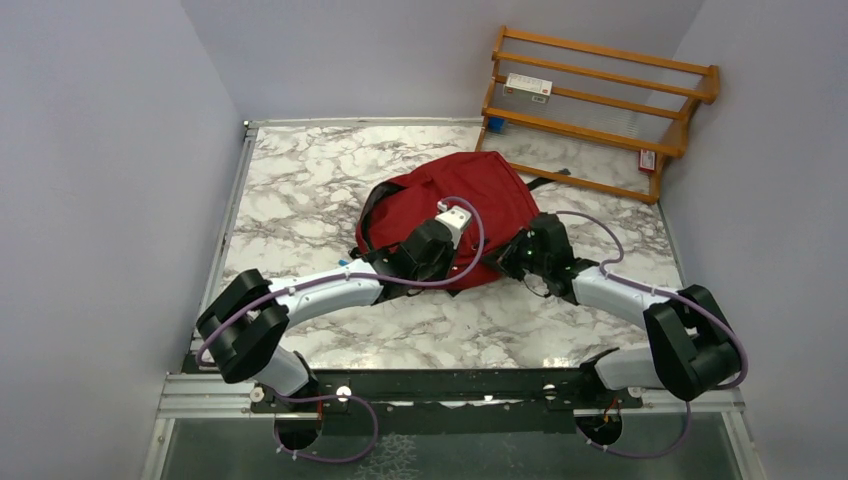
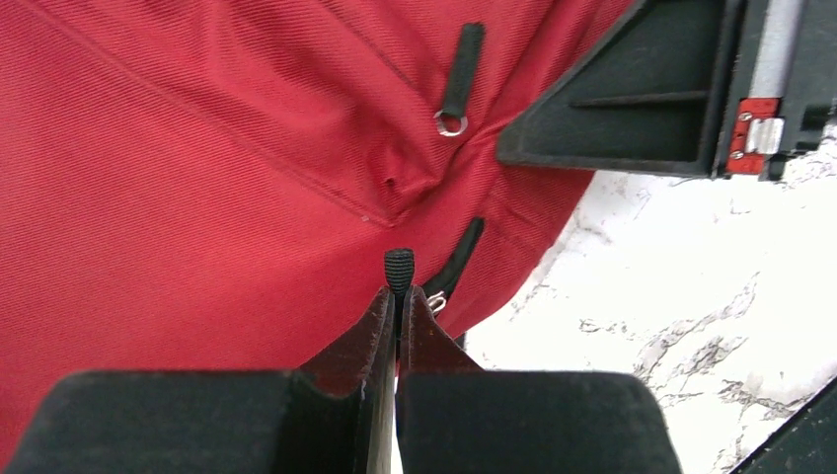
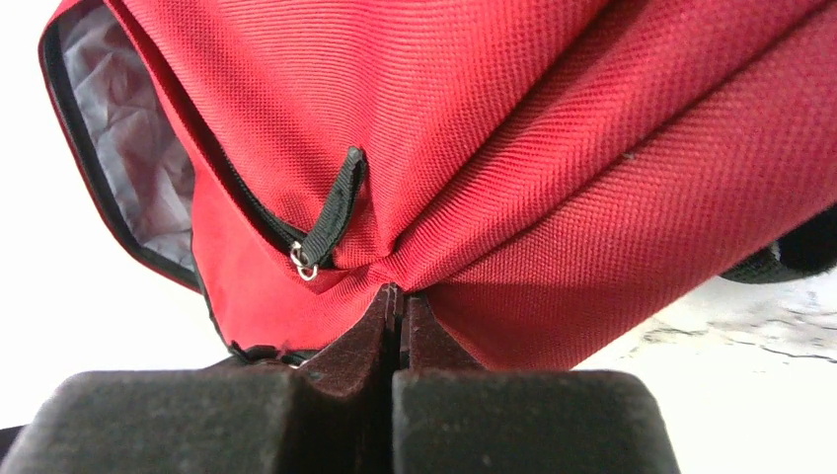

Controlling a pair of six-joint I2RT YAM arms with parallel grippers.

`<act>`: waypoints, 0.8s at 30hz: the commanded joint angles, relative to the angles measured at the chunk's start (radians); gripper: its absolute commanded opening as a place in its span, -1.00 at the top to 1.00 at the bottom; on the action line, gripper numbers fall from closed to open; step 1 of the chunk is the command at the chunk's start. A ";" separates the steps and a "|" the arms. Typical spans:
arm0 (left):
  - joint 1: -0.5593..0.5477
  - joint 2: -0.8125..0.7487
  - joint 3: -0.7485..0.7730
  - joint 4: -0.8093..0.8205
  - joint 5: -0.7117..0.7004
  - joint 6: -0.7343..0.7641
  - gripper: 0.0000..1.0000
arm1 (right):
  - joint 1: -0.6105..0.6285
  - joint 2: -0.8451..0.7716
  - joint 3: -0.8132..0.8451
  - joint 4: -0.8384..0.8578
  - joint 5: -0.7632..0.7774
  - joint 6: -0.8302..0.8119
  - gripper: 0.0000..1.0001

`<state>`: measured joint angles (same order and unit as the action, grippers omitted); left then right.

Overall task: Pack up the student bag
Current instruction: Zip the student bag at the center of the board.

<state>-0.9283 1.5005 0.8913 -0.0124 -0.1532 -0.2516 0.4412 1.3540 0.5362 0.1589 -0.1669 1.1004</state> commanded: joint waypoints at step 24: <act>0.199 -0.189 -0.080 -0.186 -0.192 -0.029 1.00 | -0.089 -0.079 -0.044 -0.147 0.146 -0.108 0.99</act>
<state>-0.7586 1.3518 0.8146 -0.1555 -0.2855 -0.2989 0.3775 1.3006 0.5007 0.0803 -0.1234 1.0374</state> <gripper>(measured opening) 0.012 0.012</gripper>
